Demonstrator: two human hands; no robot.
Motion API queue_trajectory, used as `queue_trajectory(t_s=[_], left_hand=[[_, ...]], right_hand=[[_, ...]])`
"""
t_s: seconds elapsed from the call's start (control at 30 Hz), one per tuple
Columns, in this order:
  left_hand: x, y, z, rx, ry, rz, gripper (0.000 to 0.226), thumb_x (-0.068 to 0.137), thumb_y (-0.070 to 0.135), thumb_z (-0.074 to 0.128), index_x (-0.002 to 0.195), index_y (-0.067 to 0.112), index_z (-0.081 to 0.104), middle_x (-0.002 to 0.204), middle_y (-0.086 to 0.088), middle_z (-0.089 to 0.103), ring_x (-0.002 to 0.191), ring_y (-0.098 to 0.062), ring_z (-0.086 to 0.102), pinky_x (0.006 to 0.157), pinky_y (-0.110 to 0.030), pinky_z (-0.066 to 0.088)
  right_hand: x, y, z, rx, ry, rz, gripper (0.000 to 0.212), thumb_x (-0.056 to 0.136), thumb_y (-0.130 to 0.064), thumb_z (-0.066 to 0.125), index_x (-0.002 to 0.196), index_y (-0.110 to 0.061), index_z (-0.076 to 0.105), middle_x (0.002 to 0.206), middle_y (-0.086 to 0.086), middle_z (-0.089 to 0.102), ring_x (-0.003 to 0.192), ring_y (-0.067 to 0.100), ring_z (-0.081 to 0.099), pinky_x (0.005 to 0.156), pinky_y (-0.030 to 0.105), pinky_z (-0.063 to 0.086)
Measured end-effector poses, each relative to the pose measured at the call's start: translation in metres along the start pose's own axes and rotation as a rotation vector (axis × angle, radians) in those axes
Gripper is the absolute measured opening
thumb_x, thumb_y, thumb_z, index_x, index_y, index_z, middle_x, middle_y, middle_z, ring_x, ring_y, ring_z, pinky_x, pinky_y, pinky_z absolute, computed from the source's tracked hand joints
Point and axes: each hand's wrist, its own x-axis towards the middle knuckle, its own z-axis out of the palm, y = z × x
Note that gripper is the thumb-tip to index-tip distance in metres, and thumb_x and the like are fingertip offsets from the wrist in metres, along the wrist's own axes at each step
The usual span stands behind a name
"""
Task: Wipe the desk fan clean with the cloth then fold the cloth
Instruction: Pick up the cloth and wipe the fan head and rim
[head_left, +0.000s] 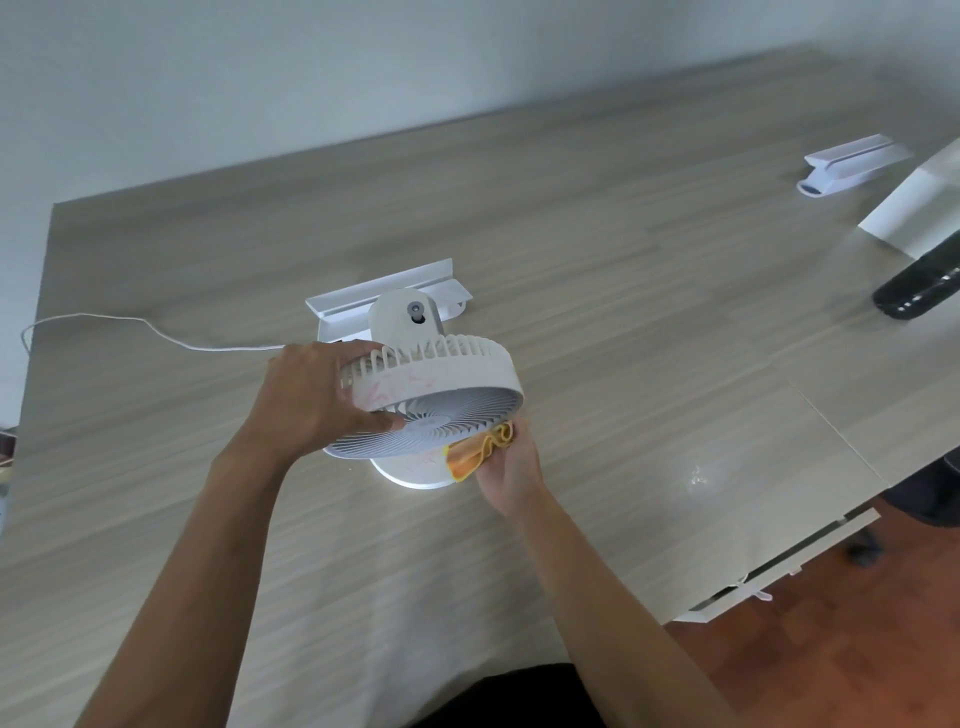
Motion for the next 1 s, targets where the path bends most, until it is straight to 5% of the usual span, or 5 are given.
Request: queue_trajectory(t_s=[0.13, 0.27, 0.67, 0.9, 1.0], left_hand=[[0.001, 0.003, -0.002, -0.004, -0.003, -0.009, 0.086, 0.037, 0.068, 0.069, 0.113, 0.029, 0.071, 0.082, -0.001, 0.073, 0.072, -0.023, 0.061, 0.066, -0.029, 0.040], [0.000, 0.001, -0.005, -0.052, -0.010, -0.014, 0.088, 0.034, 0.072, 0.063, 0.111, 0.030, 0.072, 0.075, -0.001, 0.071, 0.067, -0.024, 0.062, 0.061, -0.031, 0.046], [-0.001, 0.006, -0.001, 0.001, -0.004, -0.024, 0.085, 0.041, 0.062, 0.082, 0.117, 0.026, 0.070, 0.086, -0.006, 0.075, 0.076, -0.028, 0.065, 0.070, -0.032, 0.045], [-0.002, 0.011, -0.001, 0.029, -0.005, 0.000, 0.071, 0.051, 0.045, 0.090, 0.117, 0.027, 0.071, 0.086, -0.006, 0.075, 0.076, -0.031, 0.066, 0.072, -0.033, 0.047], [-0.004, 0.011, -0.001, 0.042, -0.009, 0.003, 0.069, 0.053, 0.042, 0.091, 0.117, 0.027, 0.071, 0.089, -0.007, 0.076, 0.078, -0.031, 0.066, 0.072, -0.033, 0.045]], right_hand=[[0.004, 0.017, -0.004, 0.117, -0.072, 0.127, 0.046, 0.096, -0.020, 0.042, 0.136, 0.000, 0.050, 0.134, 0.021, 0.053, 0.134, 0.039, 0.044, 0.118, 0.050, 0.028], [0.001, 0.003, -0.013, 0.139, 0.019, 0.125, 0.034, 0.099, -0.027, 0.038, 0.105, -0.006, 0.065, 0.104, 0.015, 0.068, 0.103, 0.030, 0.062, 0.105, 0.045, 0.044], [0.005, 0.030, 0.001, 0.256, -0.083, 0.257, 0.039, 0.088, -0.018, 0.043, 0.121, -0.003, 0.057, 0.125, 0.023, 0.058, 0.125, 0.037, 0.051, 0.115, 0.051, 0.032], [0.013, -0.006, -0.025, 0.223, -0.016, 0.160, 0.039, 0.102, -0.026, 0.030, 0.101, -0.006, 0.064, 0.088, 0.014, 0.071, 0.083, 0.027, 0.068, 0.092, 0.041, 0.048], [0.017, 0.011, -0.011, 0.155, -0.099, 0.265, 0.036, 0.098, -0.021, 0.034, 0.118, -0.003, 0.058, 0.106, 0.017, 0.068, 0.092, 0.029, 0.070, 0.079, 0.038, 0.059]])
